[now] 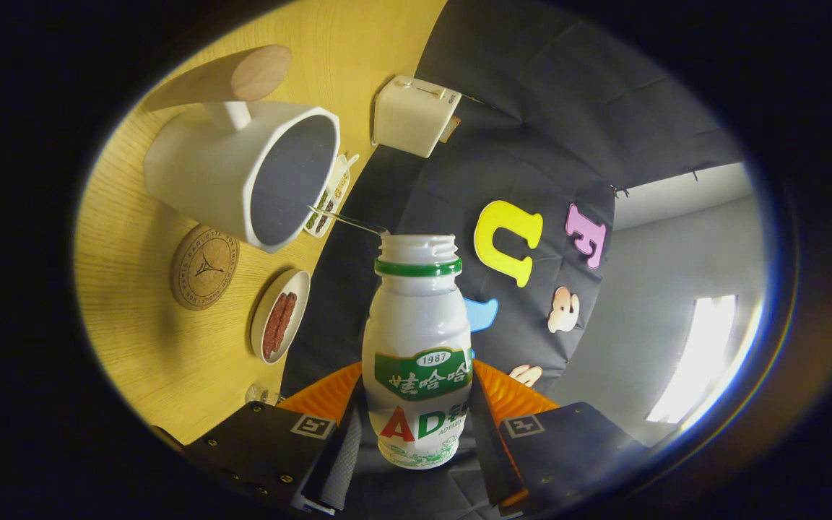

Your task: Take the bottle from table, then pour the juice into the cup, finally place the bottle on the coaster

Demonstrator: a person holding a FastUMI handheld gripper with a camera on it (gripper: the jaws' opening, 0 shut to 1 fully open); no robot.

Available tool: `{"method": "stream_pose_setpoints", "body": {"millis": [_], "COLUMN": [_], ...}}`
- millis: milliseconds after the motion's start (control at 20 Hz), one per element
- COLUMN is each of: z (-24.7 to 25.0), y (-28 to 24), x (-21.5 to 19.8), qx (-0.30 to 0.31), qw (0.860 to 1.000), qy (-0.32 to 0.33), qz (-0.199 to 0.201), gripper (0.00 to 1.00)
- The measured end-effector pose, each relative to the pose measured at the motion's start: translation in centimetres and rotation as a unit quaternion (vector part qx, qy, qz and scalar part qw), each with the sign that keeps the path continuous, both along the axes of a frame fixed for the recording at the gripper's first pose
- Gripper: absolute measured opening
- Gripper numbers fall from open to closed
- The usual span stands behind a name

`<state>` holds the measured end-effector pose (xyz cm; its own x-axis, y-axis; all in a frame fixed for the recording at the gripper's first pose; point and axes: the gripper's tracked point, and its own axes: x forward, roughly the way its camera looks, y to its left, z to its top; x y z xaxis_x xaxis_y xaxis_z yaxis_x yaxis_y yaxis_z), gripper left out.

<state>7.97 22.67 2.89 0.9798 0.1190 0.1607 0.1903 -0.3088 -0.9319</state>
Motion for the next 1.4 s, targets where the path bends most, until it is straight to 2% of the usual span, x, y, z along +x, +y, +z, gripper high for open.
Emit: {"method": "stream_pose_setpoints", "body": {"millis": [1400], "z": [0.6], "y": [1.3], "x": [-0.3], "qx": [-0.077], "qw": [0.996], "qy": [-0.033], "qz": [0.037], "gripper": [0.70]}}
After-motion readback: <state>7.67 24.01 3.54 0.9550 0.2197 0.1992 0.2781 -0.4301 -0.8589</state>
